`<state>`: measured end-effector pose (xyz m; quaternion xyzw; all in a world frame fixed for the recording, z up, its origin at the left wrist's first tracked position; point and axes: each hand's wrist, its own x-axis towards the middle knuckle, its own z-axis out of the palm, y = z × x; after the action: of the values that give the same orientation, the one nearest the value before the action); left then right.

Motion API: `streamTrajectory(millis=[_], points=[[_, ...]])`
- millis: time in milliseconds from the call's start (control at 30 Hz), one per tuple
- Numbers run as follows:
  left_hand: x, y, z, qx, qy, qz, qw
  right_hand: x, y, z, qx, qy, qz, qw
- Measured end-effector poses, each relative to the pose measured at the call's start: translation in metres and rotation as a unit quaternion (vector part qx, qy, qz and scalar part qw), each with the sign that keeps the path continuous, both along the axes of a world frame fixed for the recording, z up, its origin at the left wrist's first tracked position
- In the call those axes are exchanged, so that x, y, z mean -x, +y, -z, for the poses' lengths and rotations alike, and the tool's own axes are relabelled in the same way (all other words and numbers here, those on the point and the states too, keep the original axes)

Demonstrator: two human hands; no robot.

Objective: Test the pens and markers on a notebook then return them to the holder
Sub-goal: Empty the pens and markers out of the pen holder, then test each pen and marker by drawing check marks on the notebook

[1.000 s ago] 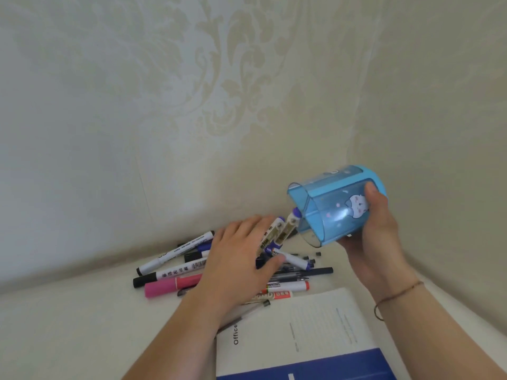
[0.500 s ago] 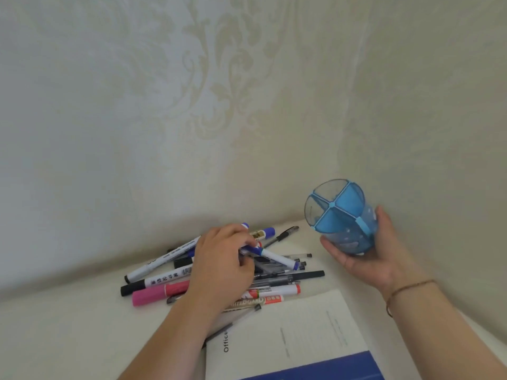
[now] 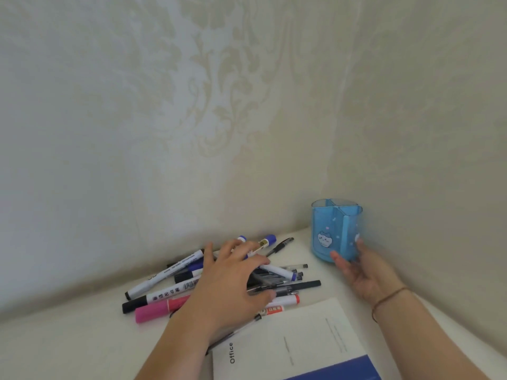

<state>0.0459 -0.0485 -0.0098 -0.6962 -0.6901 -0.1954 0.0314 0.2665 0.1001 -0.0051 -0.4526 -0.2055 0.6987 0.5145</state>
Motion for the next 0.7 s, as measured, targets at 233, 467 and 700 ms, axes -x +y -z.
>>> streamTrajectory(millis=[233,467,700], points=[[-0.003,-0.006,-0.006,0.024,-0.002,0.054,0.998,-0.015,-0.015,-0.012,-0.140,-0.311,0.029,0.940],[-0.028,-0.012,-0.013,0.018,0.007,0.160,0.987,0.016,-0.015,-0.004,-0.309,-0.541,-0.022,0.782],[-0.046,-0.021,-0.007,0.018,0.061,0.182,0.981,0.010,-0.035,-0.006,-0.427,-0.584,-0.145,0.675]])
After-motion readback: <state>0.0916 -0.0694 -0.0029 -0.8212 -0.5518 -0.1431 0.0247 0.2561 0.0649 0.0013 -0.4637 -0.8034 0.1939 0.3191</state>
